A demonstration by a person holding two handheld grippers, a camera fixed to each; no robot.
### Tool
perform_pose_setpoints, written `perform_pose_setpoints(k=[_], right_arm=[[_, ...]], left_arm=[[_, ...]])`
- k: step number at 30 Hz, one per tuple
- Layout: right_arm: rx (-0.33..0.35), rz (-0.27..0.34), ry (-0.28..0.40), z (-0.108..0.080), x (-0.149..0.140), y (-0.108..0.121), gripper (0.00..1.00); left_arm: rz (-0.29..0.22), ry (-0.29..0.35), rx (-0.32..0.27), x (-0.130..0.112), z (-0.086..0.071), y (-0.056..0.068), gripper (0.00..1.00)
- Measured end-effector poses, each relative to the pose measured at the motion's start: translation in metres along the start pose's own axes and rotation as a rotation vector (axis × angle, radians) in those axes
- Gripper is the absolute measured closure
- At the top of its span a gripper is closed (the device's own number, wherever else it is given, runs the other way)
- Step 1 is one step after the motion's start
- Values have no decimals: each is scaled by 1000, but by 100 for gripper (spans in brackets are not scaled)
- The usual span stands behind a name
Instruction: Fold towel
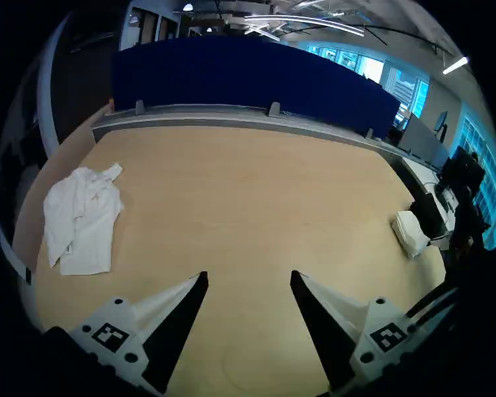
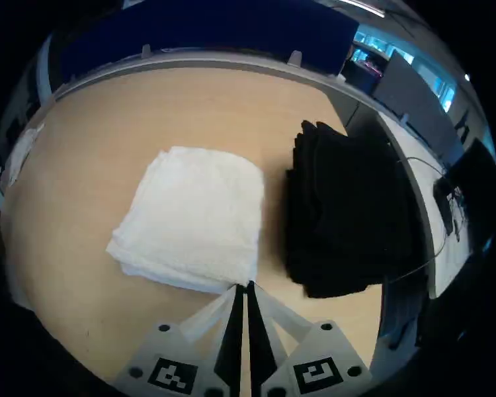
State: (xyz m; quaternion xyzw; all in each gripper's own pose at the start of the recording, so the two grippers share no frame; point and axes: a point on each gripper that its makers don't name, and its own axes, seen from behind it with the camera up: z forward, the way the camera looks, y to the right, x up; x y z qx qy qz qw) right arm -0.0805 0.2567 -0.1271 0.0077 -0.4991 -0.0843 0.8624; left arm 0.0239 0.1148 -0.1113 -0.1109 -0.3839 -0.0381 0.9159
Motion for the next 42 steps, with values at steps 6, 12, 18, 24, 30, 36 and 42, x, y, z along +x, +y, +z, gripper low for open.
perform_pose_setpoints(k=[6,12,18,24,30,36,42], right_arm=[[-31,4,-18,10,-6,3,96],[-52,26,-8,10,-7,4,85],[-60,47,8,0,-10,4,52],[-58,61,37,-10,-9,-2,19],[-47,83,73,-19,-4,-12,0],[-49,92,114,-31,6,-22,0],[-44,98,189,-47,27,-37,0]], left_arm=[[-2,-2,-4,-4,3,1,8],[-5,-3,-15,-6,2,3,8],[-5,0,-16,-3,0,-1,8],[-7,5,-20,1,-2,-3,8],[-2,13,-26,3,-4,-2,8],[0,24,-34,4,-4,-4,8],[2,49,-40,11,-3,-6,8]])
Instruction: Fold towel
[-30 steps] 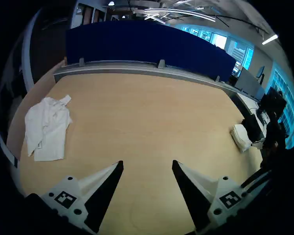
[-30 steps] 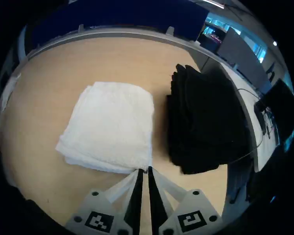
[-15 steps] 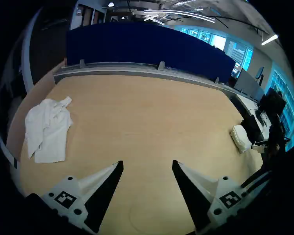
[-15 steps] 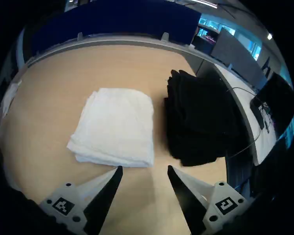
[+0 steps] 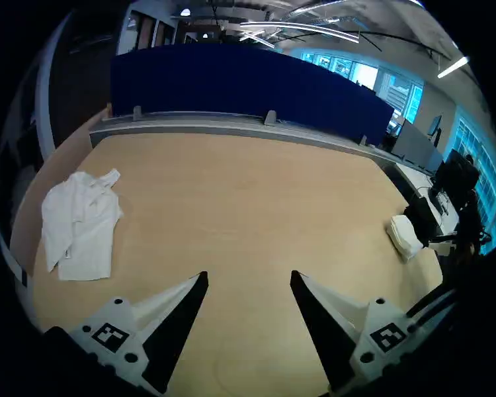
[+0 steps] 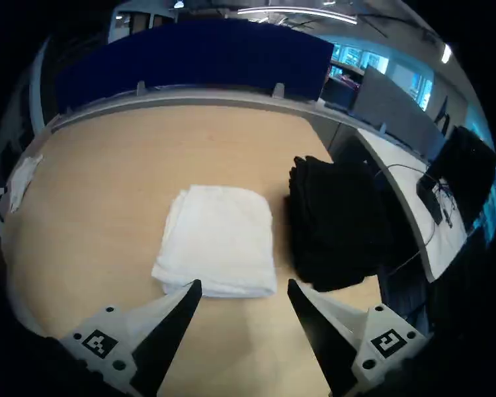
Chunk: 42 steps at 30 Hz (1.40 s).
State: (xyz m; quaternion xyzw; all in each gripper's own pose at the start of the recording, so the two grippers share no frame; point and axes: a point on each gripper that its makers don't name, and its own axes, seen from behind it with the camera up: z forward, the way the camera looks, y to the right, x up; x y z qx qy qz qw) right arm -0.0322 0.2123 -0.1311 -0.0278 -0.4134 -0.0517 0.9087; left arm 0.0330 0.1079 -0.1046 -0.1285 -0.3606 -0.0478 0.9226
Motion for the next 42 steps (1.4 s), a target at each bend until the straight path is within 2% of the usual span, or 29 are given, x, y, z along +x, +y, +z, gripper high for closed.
perform_pose_setpoints(k=[12,21,27,33,42], right_arm=[[54,26,253,-39,78,-62,0],[81,19,441,-70,135,-101,0],[123,23,552,-92,167,-131,0],[129,33,638,-108,193,-152,0],[81,37,723,-122,219,-174,0]], left_arm=[[17,100,-4,30,1,-1,8],[57,214,26,62,-7,-6,8],[49,288,54,81,-11,-12,8],[53,375,90,104,-18,-19,8],[83,491,129,135,-35,-26,8]])
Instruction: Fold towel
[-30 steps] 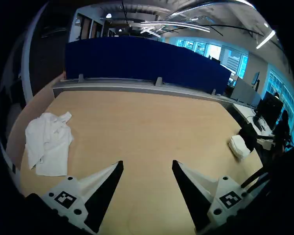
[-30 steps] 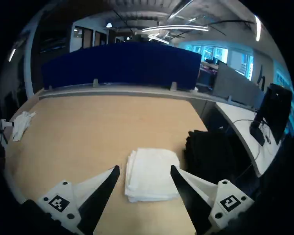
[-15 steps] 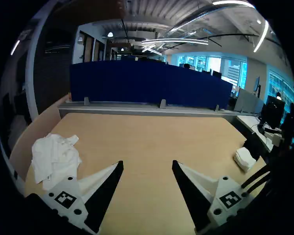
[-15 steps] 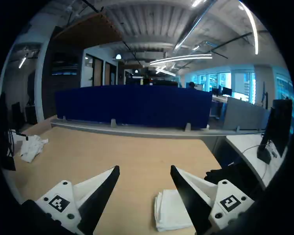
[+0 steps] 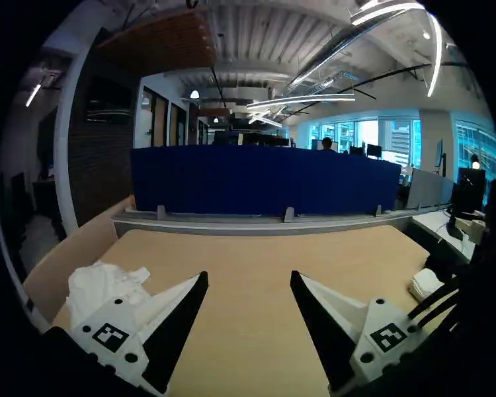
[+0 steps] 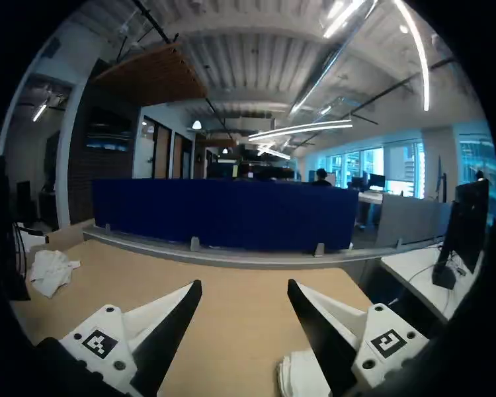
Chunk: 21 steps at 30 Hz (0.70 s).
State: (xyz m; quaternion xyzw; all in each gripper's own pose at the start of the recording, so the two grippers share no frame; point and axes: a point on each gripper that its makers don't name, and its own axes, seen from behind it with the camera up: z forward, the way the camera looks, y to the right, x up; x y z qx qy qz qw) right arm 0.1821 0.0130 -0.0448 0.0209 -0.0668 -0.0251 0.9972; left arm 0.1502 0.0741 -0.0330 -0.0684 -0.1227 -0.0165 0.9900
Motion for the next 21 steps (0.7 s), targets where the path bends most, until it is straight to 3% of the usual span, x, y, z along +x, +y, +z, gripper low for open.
perform_pose_setpoints(k=[9,21], right_arm=[[-22,20,28,7,14,-13,0],[-48,15,39,4,22,-23,0]], left_arm=[[-4,64,9,15,0,-6,8],[37,95,19,1,5,-15,8]])
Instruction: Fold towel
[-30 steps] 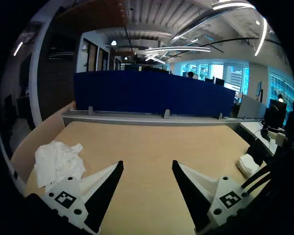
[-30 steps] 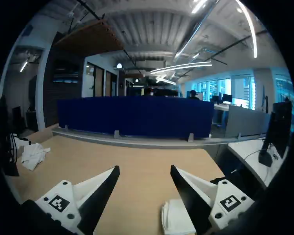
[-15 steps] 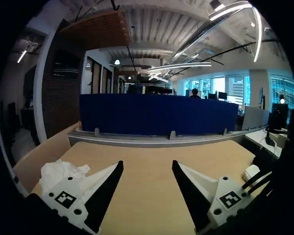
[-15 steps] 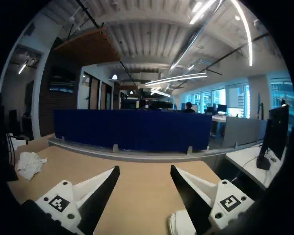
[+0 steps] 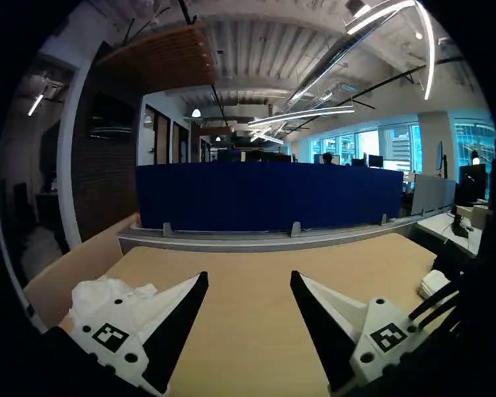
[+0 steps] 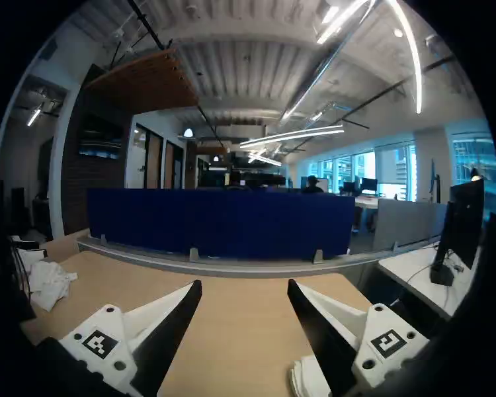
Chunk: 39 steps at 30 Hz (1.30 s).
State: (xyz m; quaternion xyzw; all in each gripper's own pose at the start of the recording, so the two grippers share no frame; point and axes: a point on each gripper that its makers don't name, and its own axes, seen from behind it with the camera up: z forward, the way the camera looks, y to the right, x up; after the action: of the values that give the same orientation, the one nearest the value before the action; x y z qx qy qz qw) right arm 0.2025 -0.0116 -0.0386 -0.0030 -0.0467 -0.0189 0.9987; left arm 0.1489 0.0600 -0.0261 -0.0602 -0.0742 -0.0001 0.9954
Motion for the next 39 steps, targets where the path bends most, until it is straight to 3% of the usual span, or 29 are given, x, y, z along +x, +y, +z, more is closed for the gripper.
perform_pose_setpoints(k=[12,24,30,39], right_arm=[[5,-3,19,9,-12,-24,0],[0,12,21,22,-22,-31,0],[-2,5,14,31,-32,-35,0],[11,-33,-2,43,-56,-47,0]], left_arm=[[76,49,13,-31,6,1,8],[85,112,38,-63,16,-4,8],[59,127,50,-82,21,-15,8],[70,144,67,-109,26,-26,8]])
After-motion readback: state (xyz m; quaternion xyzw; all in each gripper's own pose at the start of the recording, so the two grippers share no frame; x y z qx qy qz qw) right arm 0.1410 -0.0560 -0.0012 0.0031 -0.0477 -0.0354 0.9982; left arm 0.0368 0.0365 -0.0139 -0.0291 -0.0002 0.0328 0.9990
